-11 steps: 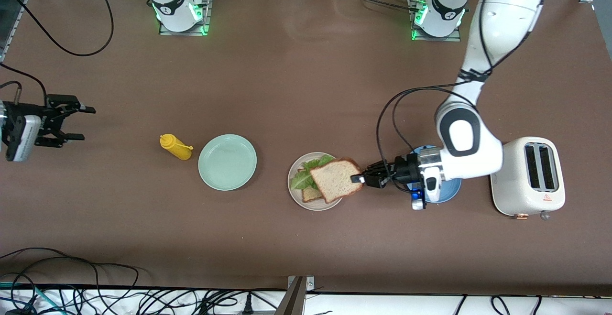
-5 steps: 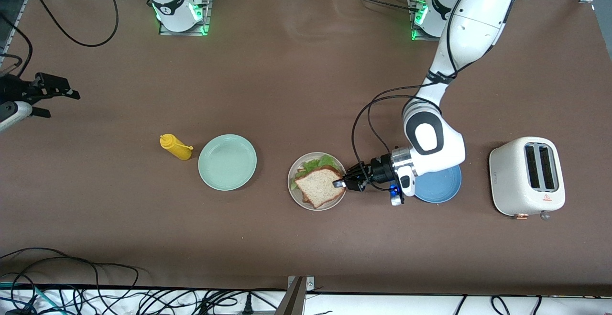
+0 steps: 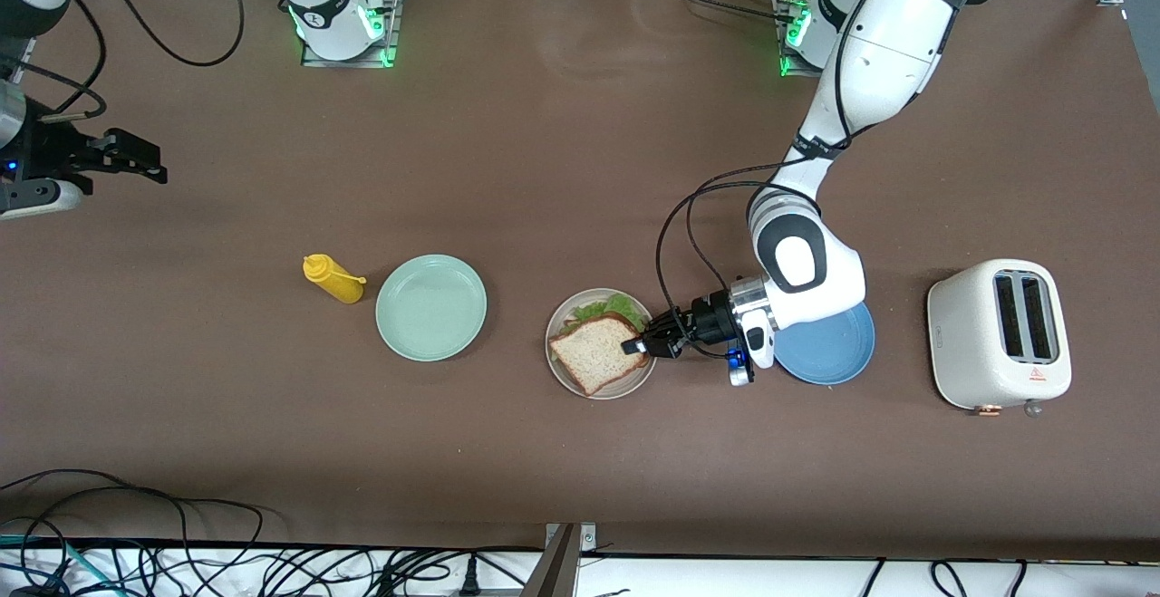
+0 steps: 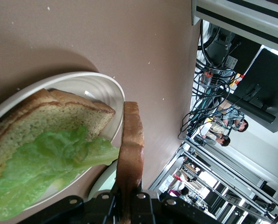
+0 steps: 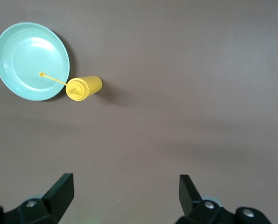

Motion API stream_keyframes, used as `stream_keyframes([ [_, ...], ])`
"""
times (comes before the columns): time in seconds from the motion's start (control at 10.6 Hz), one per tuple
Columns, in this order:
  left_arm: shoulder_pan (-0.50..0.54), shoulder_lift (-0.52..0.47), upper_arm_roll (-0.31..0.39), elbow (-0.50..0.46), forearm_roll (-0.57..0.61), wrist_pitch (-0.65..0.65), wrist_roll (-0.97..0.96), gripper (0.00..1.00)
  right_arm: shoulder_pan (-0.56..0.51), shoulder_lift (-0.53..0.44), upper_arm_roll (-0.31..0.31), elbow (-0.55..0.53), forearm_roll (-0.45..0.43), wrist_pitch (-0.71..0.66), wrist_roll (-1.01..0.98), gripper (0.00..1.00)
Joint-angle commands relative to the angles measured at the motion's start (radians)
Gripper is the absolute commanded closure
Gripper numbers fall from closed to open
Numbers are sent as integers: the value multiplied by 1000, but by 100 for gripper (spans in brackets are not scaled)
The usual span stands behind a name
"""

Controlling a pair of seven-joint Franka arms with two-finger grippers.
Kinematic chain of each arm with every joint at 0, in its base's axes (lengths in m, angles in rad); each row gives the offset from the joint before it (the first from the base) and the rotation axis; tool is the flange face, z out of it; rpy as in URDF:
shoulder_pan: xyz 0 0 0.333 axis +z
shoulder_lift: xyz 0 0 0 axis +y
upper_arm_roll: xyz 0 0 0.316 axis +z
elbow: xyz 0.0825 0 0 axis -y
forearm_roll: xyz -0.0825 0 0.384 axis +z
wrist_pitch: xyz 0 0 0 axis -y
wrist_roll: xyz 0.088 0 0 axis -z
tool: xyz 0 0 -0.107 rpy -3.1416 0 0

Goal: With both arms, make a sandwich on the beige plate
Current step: 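Lower the toast onto the lettuce and open the left gripper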

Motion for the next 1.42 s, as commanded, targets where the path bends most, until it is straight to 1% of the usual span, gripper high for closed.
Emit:
stream_keyframes([
  [0.0, -6, -4, 10, -37, -21, 7, 182, 6, -4, -69, 39, -45, -17, 3, 154, 0],
  [0.09, 0, -5, 10, -49, 11, 6, 264, 0, -4, -61, 39, -17, -9, -3, 148, 0],
  [0.28, 18, -30, 17, -72, 130, -2, 269, 0, 6, -2, 34, 81, -5, -40, 128, 0],
  [0.38, 25, -46, 19, -83, 180, -5, 245, 0, 16, 5, 34, 92, -5, -40, 128, 0],
  [0.57, 25, -77, 37, -80, 311, -10, 126, 0, 49, 8, 24, 100, -6, -43, 130, 0],
  [0.76, 37, -118, 60, -77, 486, -65, 9, 0, 49, 14, 19, 100, -3, -40, 134, 0],
  [0.85, 40, -131, 64, -77, 526, -67, -10, 0, 46, 16, 19, 98, -2, -41, 133, 0],
  [0.94, 51, -142, 65, -77, 554, -71, -13, 0, 45, 16, 18, 98, 14, -41, 131, 0],
  [1.04, 60, -155, 73, -80, 605, -71, -16, 0, 33, 19, -8, 95, 79, -41, 125, 0],
  [1.13, 72, -169, 79, -83, 666, -73, -27, 0, 37, 19, -18, 95, 83, -41, 128, 0],
  [1.23, 93, -191, 79, -85, 753, -79, -53, 0, 39, 19, -16, 97, 81, -41, 128, 0],
  [1.32, 116, -209, 79, -80, 871, -121, -83, 0, 39, 20, -16, 98, 81, -41, 128, 0],
])
